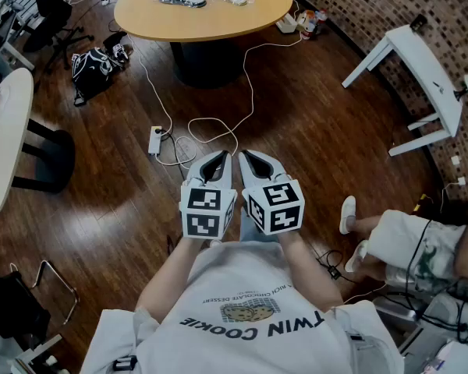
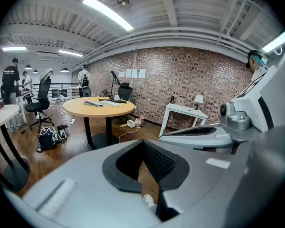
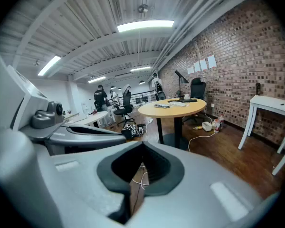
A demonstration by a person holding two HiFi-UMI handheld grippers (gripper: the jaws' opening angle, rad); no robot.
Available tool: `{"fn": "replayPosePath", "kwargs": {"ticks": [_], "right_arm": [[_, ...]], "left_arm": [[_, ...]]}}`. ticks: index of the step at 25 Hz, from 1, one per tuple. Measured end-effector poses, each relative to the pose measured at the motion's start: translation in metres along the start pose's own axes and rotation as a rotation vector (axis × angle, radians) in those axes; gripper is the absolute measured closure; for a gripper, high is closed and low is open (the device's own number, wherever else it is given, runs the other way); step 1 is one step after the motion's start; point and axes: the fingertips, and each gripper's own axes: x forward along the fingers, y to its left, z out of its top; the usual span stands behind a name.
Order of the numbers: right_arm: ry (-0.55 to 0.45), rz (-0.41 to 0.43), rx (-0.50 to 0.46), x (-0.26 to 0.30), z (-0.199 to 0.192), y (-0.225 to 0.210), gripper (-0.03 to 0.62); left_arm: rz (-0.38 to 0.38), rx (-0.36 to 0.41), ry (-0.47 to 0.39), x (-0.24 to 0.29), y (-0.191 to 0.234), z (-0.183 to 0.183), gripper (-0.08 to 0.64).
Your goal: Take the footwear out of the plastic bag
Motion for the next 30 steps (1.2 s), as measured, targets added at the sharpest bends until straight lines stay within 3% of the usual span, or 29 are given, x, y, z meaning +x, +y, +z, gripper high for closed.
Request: {"fn": "replayPosePath", "kwargs": {"ticks": [5,16,30], "right_arm": [[-0.010,0.025,0.008,0.045,0.031,-0.059,0.592],[0.000,0.137,0.025,0.108,0.095,-0.182,0.592],[-0.020,0.122,0.023,0.171,0.135,-0.253,0.592]], "left_arm": [[0.036,-0.001,0.008,0.072,0.015,0.033,0.554],[0.116,-0.002,0.061,0.211,0.006,0.106,0.554],[0.109,0.027,0.056,0.300,0.024,0.150,0.554]]}}
